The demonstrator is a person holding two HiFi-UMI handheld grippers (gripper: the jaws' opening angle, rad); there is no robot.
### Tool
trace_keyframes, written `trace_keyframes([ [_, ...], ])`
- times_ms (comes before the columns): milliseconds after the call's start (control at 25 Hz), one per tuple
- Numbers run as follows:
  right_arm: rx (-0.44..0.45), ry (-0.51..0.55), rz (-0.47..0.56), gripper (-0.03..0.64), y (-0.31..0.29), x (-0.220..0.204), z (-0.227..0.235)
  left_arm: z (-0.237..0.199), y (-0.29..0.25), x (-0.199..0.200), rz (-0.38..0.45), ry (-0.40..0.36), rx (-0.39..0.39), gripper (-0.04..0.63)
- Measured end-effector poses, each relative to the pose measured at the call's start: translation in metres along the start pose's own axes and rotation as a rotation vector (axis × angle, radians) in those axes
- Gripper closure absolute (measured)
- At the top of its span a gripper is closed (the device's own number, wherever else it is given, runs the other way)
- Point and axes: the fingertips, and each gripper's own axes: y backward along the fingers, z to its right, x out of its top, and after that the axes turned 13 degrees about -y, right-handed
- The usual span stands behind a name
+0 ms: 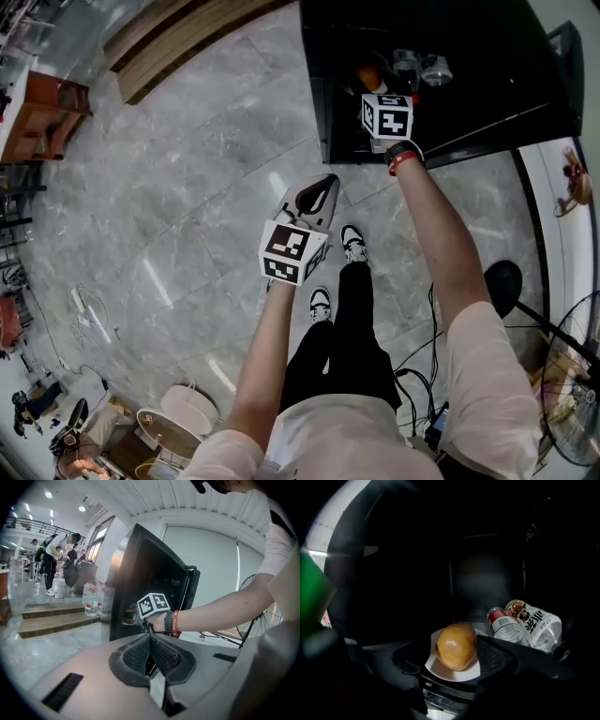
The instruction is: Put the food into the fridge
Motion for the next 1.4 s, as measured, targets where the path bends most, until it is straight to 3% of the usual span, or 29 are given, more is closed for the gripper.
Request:
trace_keyframes([
  [640,-0.036,-0.011,0.005,0.316,0.047,0.007,-0.001,0.002,0.019,0.024,0.024,-0.005,0.013,0.577],
  [1400,-0.049,-0.021,0.005,0.367,0.157,0.026,-0.012,0.019,0.068,0.061,0.045,-0.041,0.028,0.577],
])
